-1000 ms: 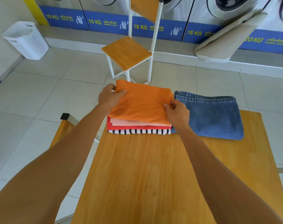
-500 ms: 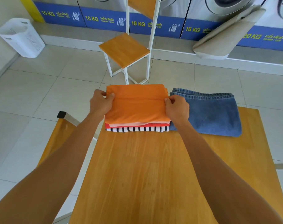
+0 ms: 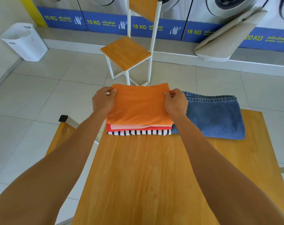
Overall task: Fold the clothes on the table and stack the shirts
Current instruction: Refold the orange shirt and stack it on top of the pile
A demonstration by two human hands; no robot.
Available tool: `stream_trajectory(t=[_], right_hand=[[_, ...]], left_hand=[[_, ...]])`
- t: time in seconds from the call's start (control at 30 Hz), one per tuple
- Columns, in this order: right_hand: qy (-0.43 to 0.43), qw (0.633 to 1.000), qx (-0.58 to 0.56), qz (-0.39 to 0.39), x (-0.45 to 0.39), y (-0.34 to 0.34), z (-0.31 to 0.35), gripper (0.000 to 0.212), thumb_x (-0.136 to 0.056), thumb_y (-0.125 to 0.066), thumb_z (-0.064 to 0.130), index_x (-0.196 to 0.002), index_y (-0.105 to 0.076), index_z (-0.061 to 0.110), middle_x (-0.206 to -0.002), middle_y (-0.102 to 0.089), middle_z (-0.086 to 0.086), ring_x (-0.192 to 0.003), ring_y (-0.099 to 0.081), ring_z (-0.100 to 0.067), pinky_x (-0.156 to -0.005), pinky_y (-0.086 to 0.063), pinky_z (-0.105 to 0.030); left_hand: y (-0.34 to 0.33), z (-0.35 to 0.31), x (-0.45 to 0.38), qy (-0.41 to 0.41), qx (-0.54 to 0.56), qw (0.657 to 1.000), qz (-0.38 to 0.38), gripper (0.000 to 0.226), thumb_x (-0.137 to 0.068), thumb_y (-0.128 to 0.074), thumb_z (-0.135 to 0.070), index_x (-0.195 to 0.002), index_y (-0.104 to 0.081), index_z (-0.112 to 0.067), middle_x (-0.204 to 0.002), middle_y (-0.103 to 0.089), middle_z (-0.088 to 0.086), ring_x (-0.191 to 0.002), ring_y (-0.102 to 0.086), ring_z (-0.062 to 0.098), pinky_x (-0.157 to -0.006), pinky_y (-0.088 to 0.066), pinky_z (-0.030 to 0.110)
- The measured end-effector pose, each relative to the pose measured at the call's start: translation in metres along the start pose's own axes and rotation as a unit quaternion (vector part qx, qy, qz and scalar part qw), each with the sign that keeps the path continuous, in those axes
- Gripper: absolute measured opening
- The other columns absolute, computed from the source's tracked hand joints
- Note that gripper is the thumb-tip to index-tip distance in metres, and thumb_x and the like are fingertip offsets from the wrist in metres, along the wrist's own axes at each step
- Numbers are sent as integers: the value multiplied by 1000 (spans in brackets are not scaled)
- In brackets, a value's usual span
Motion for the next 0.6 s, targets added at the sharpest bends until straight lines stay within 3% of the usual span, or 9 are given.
stream_trajectory(t=[0.2,0.27,0.33,0.43,0.5,0.6], right_hand=[[-30,999,-27,-5,-2,-3,-24,24,-99,-52,33,-101,-69,16,-90,-66,1,-79,-57,-17,-59,-38,-26],[-30,998,-43,-24,-2,-4,-22,24,-100,-51,34,-101,-68,17,-85,-61,4,-79,-56,-17,-61,-39,-27],[-35,998,-39,-29,-2,-6,-21,27,-101,-47,36,-105,-66,17,-87,-60,4,-82,-57,-18,-66,-42,-31],[-64,998,-1,-29,0,-4,-16,27,-103,-42,33,-113,-57,13,-97,-61,-2,-92,-61,-25,-70,-46,-37],[-14,996,55,-74,2,-2,-5,21,-101,-44,26,-116,-53,14,-110,-60,-5,-105,-58,-27,-79,-47,-42],[204,959,162,-113,16,-11,16,29,-96,-47,17,-123,-57,21,-129,-58,-1,-120,-51,-24,-96,-40,-44]], left_hand=[[-1,5,-4,63,-6,997,38,47,-90,-56,-52,-122,-64,-18,-129,-62,8,-115,-58,31,-94,-48,44],[4,-3,-6,53,-36,998,22,43,-90,-57,-50,-118,-66,-19,-124,-64,7,-112,-60,29,-90,-50,42],[10,-14,-2,-3,-78,996,-43,31,-92,-58,-42,-114,-65,-22,-116,-66,4,-108,-60,25,-85,-49,38],[9,-25,16,-184,-116,970,-111,22,-95,-52,-23,-113,-64,-21,-113,-64,3,-107,-56,21,-89,-44,34],[-3,-28,31,-299,-125,944,-63,26,-96,-48,-16,-115,-66,-17,-117,-66,5,-111,-57,23,-99,-41,36],[-31,-25,46,-338,-190,920,55,38,-102,-38,-25,-134,-55,-15,-142,-52,6,-137,-40,25,-117,-22,42]])
Point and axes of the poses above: each hand's wrist, its own x-axis away from the middle knuckle, its own y-axis out of the back of the hand, z = x × y, the point moved 1 cm from there along -x, towards the middle knuckle
